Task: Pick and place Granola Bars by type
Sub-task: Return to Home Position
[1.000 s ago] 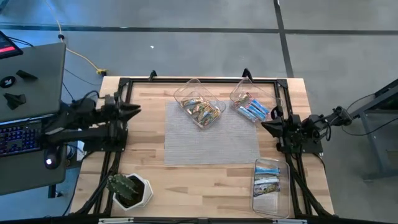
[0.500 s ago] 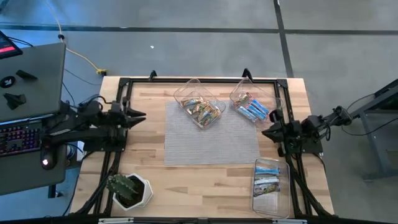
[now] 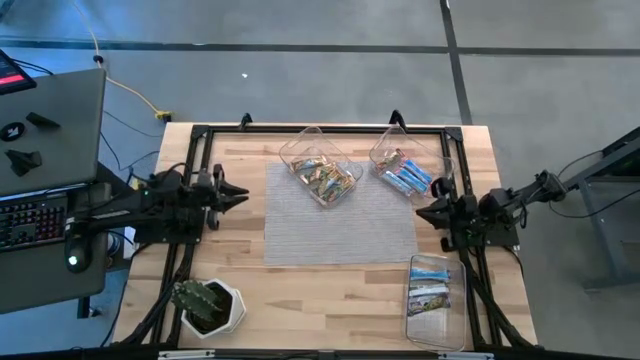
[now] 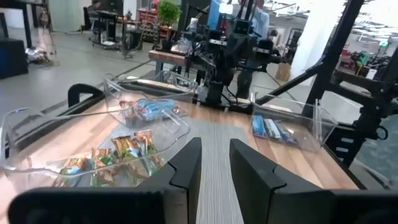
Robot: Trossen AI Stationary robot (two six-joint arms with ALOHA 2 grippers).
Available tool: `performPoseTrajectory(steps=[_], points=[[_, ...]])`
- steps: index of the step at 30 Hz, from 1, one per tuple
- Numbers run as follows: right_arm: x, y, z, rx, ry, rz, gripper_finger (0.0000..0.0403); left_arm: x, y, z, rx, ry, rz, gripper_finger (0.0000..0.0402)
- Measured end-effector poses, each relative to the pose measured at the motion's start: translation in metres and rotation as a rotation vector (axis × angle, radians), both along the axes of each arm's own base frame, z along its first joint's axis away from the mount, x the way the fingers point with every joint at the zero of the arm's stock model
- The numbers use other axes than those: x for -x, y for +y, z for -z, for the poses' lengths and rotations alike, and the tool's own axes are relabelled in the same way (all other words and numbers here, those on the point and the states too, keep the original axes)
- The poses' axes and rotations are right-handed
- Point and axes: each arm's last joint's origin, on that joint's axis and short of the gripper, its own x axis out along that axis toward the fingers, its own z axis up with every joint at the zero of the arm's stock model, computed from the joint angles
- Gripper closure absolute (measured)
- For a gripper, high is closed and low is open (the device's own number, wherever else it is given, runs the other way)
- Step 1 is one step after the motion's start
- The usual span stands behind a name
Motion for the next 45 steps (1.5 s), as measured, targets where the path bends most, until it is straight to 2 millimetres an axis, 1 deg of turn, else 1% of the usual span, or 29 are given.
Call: performPoseTrajectory(steps=[4,6,12,15,20,25,30,34,45], points=[[0.000,-0.002,0.000,-0.032,0.002,0.056,0.0403,-0.002,-0.001,0.004,-0.015,-0.022,0.056,0.0321],[0.000,-0.003,0.001,-0.052,0.018,0.092,0.0403,-0.004,-0.002,0.010,-0.019,-0.015,0.081,0.0321],[-0.002,-0.005,0.007,-0.080,0.093,0.189,0.0403,-0.008,-0.001,0.027,0.029,0.021,0.083,0.0321],[-0.003,-0.005,0.009,-0.075,0.105,0.197,0.0403,-0.009,-0.001,0.035,0.036,0.049,0.085,0.0321],[-0.003,-0.005,0.009,-0.074,0.105,0.195,0.0403,-0.010,-0.002,0.042,0.038,0.069,0.139,0.0321],[-0.003,-0.005,0.009,-0.073,0.105,0.195,0.0403,-0.010,-0.003,0.043,0.045,0.072,0.155,0.0321],[-0.003,-0.005,0.009,-0.073,0.105,0.195,0.0402,-0.010,-0.002,0.043,0.046,0.074,0.128,0.0321],[-0.003,-0.005,0.009,-0.073,0.105,0.195,0.0402,-0.010,-0.002,0.044,0.103,0.074,0.124,0.0321],[-0.003,-0.005,0.009,-0.073,0.105,0.194,0.0402,-0.010,-0.002,0.044,0.107,0.076,0.111,0.0321]])
